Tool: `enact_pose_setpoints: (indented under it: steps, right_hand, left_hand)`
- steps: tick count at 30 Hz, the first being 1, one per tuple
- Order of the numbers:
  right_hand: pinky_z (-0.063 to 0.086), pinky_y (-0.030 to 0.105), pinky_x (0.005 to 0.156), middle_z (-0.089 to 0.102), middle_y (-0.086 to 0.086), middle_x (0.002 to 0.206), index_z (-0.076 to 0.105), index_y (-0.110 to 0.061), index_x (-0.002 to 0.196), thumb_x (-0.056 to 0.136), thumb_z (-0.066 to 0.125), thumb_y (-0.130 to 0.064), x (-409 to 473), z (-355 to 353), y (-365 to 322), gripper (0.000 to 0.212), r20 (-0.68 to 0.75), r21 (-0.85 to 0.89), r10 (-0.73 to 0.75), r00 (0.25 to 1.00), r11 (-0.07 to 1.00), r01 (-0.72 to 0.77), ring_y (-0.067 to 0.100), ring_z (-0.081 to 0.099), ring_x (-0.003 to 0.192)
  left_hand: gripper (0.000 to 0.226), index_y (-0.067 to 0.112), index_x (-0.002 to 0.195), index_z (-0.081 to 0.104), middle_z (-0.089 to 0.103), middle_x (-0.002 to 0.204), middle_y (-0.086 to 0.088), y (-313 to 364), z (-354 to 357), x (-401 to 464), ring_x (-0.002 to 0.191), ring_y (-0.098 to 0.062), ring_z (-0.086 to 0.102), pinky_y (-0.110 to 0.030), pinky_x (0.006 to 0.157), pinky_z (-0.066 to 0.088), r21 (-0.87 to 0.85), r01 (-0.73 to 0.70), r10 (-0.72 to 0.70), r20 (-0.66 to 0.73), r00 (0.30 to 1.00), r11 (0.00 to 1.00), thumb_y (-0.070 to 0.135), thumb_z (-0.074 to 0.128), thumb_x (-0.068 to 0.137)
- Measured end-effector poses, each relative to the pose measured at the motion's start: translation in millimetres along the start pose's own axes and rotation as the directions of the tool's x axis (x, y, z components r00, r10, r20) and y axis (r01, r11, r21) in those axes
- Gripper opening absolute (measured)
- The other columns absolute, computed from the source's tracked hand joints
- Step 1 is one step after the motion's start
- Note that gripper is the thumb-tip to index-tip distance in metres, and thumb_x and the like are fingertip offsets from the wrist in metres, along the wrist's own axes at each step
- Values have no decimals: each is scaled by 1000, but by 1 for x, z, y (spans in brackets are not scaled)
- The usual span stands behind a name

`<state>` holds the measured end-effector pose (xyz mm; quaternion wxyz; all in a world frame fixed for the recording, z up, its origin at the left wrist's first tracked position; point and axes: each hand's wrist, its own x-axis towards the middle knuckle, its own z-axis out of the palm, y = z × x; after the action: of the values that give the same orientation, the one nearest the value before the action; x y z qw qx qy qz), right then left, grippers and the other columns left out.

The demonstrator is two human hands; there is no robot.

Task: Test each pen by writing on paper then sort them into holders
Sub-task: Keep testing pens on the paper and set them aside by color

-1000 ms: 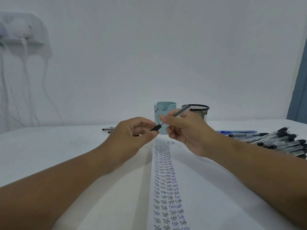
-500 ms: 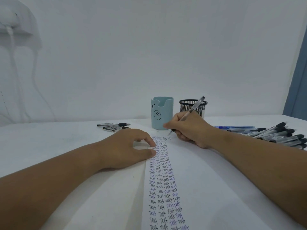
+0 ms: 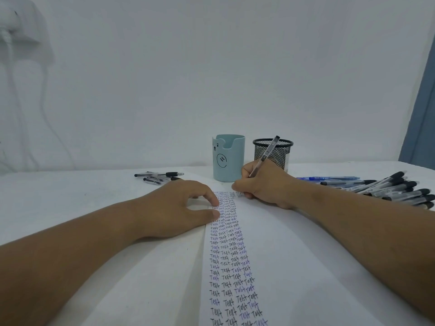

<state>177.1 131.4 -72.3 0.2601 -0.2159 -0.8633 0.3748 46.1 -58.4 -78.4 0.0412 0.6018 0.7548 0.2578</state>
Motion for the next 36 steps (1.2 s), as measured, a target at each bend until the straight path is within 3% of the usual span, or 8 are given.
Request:
enact_pose_setpoints:
  steps: [8,15,22,36]
  right_hand:
    - [34,21,48,57,4,51,44,-18,53,80,71,-9,1,-1,2,40,13,25,-11,1000,1000,11,14,47,49]
    - [37,19,49,57,7,56,47,-12,58,78,68,-8,2,0,3,29,-7,-41,-61,998,997,61,14,49,51]
    - [40,23,54,56,5,53,44,-19,48,76,69,-9,5,0,8,39,-15,-37,-78,997,996,77,15,52,53]
    - [33,29,58,45,1,50,41,-19,50,75,70,-14,11,-1,14,38,0,-35,-81,997,996,81,17,43,53]
  left_hand:
    - [22,44,105,68,62,118,26,0,0,-1,114,10,49,-20,96,39,5,14,-15,13,1000,1000,56,67,87]
    - [22,45,106,68,62,118,29,1,-1,-1,114,10,49,-20,97,38,1,15,-15,14,1000,1000,55,67,87]
    - [22,45,107,67,61,118,32,0,0,-2,113,15,47,-14,94,37,1,18,-18,20,1000,1000,55,67,88]
    - [24,44,108,67,62,119,30,0,-1,-1,117,12,49,-25,106,40,7,16,-16,25,1000,1000,56,66,88]
